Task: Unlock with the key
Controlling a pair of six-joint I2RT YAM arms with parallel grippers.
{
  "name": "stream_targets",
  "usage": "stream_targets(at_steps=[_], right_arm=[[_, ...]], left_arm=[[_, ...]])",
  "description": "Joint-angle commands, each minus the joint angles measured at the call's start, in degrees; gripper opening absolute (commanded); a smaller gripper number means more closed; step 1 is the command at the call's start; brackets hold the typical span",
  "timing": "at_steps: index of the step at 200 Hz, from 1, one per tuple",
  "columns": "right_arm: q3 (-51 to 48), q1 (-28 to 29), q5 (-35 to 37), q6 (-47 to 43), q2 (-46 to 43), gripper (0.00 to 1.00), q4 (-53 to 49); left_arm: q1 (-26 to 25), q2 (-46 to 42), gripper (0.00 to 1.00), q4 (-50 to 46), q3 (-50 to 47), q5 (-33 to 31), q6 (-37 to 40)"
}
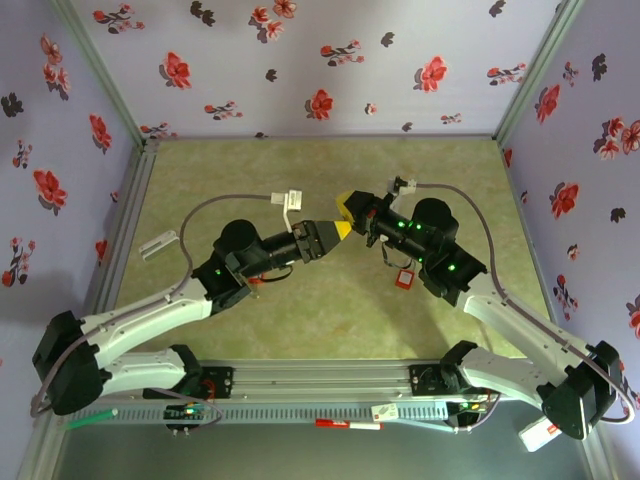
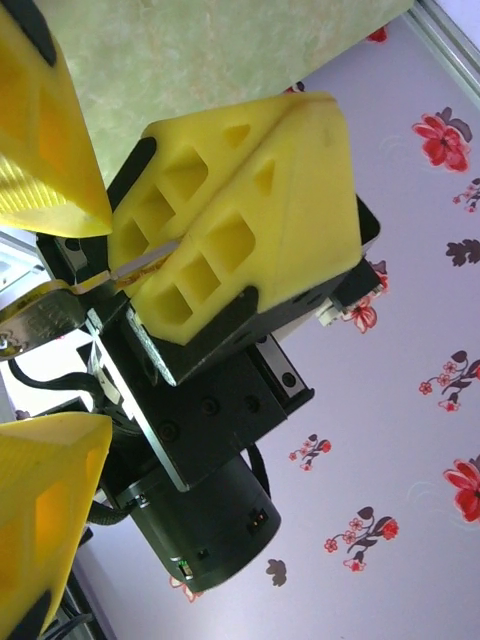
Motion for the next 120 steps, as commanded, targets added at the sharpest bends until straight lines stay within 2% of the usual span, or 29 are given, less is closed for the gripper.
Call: stream_targets(at_steps=[1,21,42,100,120], right_arm=[[0.6,0.4,0.0,-1.7,-0.3,0.0,0.8],[0.5,0.4,0.0,-1.8,-0.5,0.0,0.6],[0.4,0.4,0.2,-1.8,-0.7,0.0,0.4],[0.2,0.4,0.4,-2.6,-1.2,0.0,-0.7],[0.2,0.4,0.4,-3.0,-1.2,0.0,-1.1]], left_arm=[[0.4,0.6,0.44,0.3,2.1,2.1,-0.8],[0.6,0.6,0.4,-0.4,2.3,2.1,-0.6],[0.9,0.5,0.32,-1.3,2.8,2.2,-0.5],[1.5,0.7,0.0,-4.0,3.3,3.3,-1.0],[1.9,0.5,0.0,-5.3,3.3,3.4,-1.1]])
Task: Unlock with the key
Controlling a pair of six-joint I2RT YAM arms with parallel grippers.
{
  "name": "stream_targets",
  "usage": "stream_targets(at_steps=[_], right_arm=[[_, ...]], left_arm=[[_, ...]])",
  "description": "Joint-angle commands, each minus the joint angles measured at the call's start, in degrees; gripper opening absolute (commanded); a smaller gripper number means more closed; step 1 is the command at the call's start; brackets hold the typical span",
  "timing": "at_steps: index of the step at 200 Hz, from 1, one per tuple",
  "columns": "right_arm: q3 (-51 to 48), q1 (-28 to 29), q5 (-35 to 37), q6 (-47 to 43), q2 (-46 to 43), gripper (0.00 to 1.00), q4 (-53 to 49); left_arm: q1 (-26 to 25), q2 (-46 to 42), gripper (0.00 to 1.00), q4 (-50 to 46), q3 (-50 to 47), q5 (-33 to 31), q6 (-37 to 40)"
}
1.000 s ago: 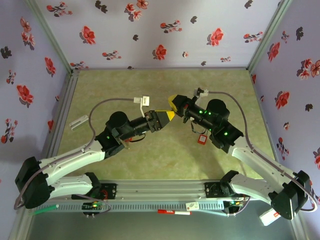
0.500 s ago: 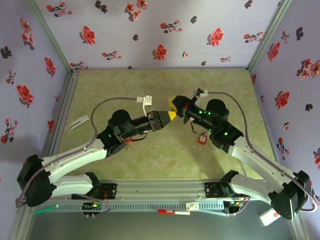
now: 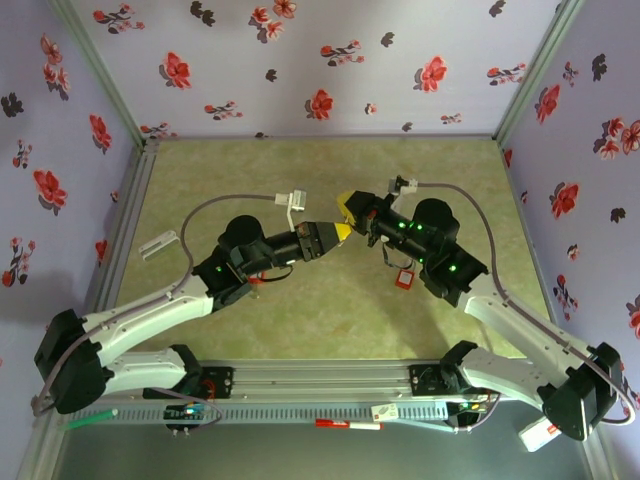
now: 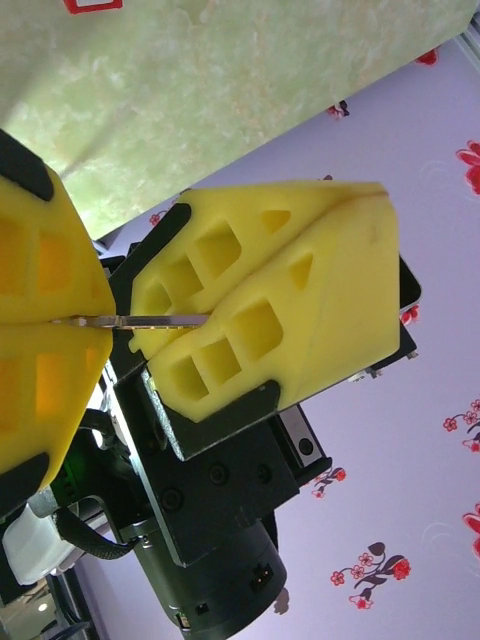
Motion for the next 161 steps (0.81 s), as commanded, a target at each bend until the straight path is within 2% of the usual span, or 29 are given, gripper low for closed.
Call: stream_targets(at_steps=[1,52,100,106,117,126,138,161], right_arm=[[0.2,0.4,0.1,-1.0,-0.8,0.0,-0.6],[-0.1,0.4,1.5,-3.0,-3.2,0.0,-5.8],[0.0,0.3,4.5,-7.8,-6.9,0.0,-16.3],[0.9,-0.2,5.7,-9.3,-7.7,0.09,-20.1],[3.5,-2.2,8.3,-12.2,-9.0,0.36,-30.4],[6.0,-5.2,9.0,-14.7,-9.8,0.52,-39.1],[9.7,-10.2,9.1,-19.9,-9.6,0.6,-50.5],[13.5,-18.6,9.9,-30.5,-6.4,0.67,-66.9]], left_arm=[[0.8,-0.2,0.0,-0.7,2.1,1.1,1.0],[2.6,-2.1,0.0,-5.9,2.5,1.1,1.5],[3.7,-3.5,0.0,-12.3,4.6,1.7,4.9],[3.6,-3.5,0.0,-13.4,5.0,1.8,6.0],[3.6,-4.0,0.0,-15.3,5.3,2.0,8.2],[3.6,-4.6,0.0,-17.2,5.3,1.9,10.2],[3.5,-5.7,0.0,-19.7,5.1,1.2,13.4],[2.5,-8.8,0.0,-21.6,3.1,-2.7,19.4]])
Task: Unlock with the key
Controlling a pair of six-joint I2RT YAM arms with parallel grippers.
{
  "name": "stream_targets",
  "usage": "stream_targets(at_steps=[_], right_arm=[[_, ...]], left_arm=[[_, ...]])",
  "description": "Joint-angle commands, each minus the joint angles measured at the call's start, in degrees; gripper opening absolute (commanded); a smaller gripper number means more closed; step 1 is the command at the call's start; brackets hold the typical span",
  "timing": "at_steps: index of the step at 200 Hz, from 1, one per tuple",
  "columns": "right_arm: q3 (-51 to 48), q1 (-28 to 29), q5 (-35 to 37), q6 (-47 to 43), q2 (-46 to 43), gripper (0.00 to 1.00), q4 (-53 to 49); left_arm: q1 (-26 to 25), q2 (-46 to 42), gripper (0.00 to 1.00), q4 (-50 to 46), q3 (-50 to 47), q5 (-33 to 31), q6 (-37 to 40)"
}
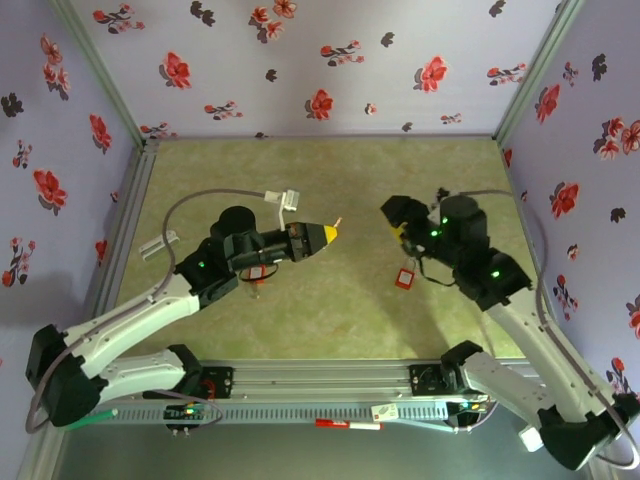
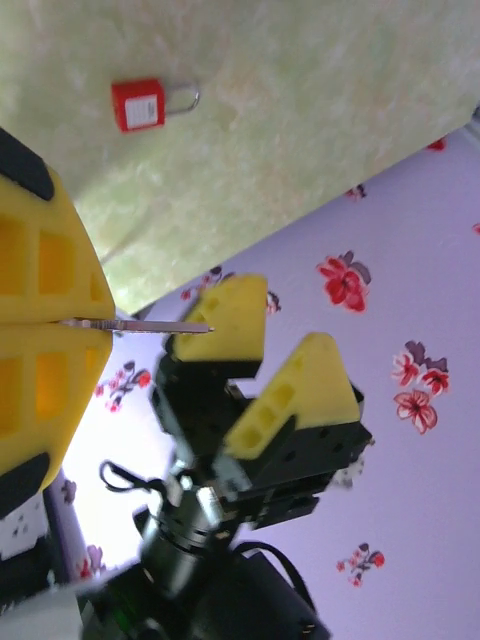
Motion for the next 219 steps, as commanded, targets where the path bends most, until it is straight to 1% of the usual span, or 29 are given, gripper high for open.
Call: stream_targets(at_steps=[1,18,40,61,78,101,145,176,219], right_arm=[[4.0,-6.8,3.2,-14.5,2.1,0.67,-24.5],[2.3,-10.5,1.5,-22.0,6.4,0.69,-27.7],[-0.2,-11.2,2.6,-29.0,11.4,0.7,-26.6],[-2.1,-11.5,2.6,-32.5,17.2,0.69,-24.5],[-3.6,-11.6,1.8,-33.3,21.0,0.69,-22.4],[-5.8,-11.5,3.3,-34.5,24.4,0.68,-20.4],[-8.7,-11.5,3.0,-35.2,31.2,0.64,-15.5],[-8.1,-11.2,2.5,-35.3,36.7,0.6,-12.4],[-6.0,-10.8,5.1,-35.5,42.7,0.54,-11.4]], left_arm=[[-0.8,-3.9,0.0,-3.3,-0.1,-4.4,9.3],[-1.3,-5.9,0.0,-2.0,-2.5,-6.4,13.1],[-1.9,-7.5,0.0,0.0,-4.2,-7.6,16.2],[-1.9,-7.8,0.0,1.2,-4.8,-7.3,17.7],[-1.9,-7.4,0.0,2.1,-4.9,-6.8,17.9],[-1.9,-6.7,0.0,3.8,-5.3,-6.5,17.0],[-2.0,-5.3,0.0,7.2,-6.1,-5.4,15.6],[-2.0,-5.0,0.0,7.5,-6.0,-5.5,15.9],[-2.0,-5.1,0.0,7.6,-6.3,-5.9,15.7]])
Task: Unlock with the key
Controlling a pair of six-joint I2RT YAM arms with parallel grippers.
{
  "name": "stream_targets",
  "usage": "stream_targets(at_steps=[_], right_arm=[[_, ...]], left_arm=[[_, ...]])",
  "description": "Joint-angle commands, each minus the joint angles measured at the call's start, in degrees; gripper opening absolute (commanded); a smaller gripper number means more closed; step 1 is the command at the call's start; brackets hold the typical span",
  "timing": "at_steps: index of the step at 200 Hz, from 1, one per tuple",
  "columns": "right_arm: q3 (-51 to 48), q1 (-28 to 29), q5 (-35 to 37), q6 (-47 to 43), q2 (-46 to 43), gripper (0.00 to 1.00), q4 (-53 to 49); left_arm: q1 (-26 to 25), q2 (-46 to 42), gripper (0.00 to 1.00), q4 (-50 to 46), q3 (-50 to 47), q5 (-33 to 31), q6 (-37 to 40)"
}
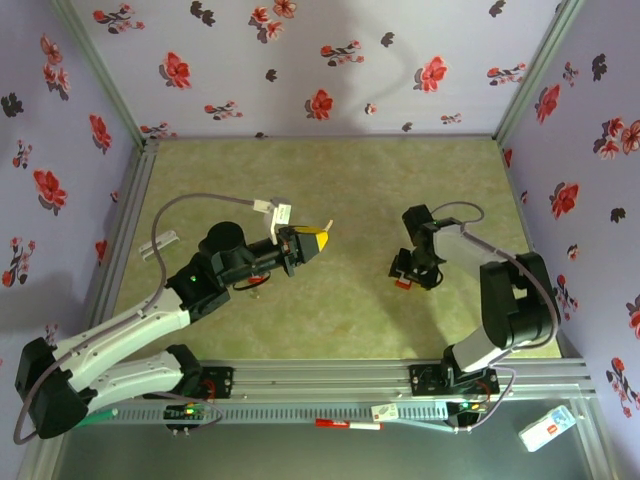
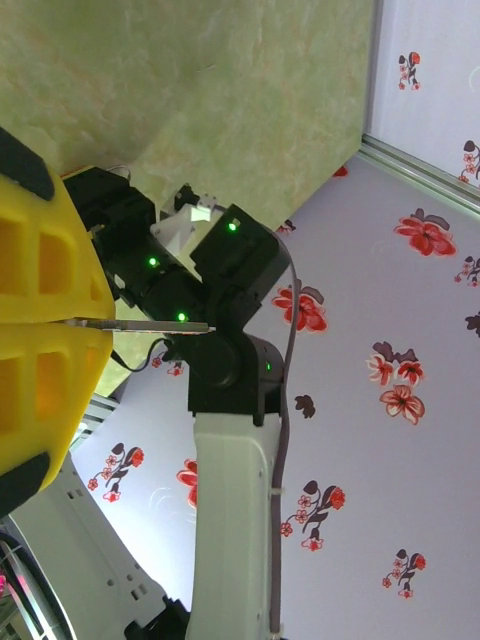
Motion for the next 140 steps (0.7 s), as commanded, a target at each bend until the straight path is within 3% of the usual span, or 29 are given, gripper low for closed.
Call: stream_targets(at_steps=[1,94,140], right_arm=[[2.1,0.4,3.0,-0.9,2.5,0.54,0.8],[3.7,0.5,4.9,-1.1,7.4,0.45,1.8],[3.5,1.2,5.2,-1.0,6.0,0.2,1.1]], left_arm=[[-0.4,-0.1,0.0,2.7,-0.3,-0.2,0.3],[-0.4,0.3,0.0,1.3,0.6,-0.4,1.0],[-0.4,1.0,0.0,1.7,0.5,-0.4,0.8]])
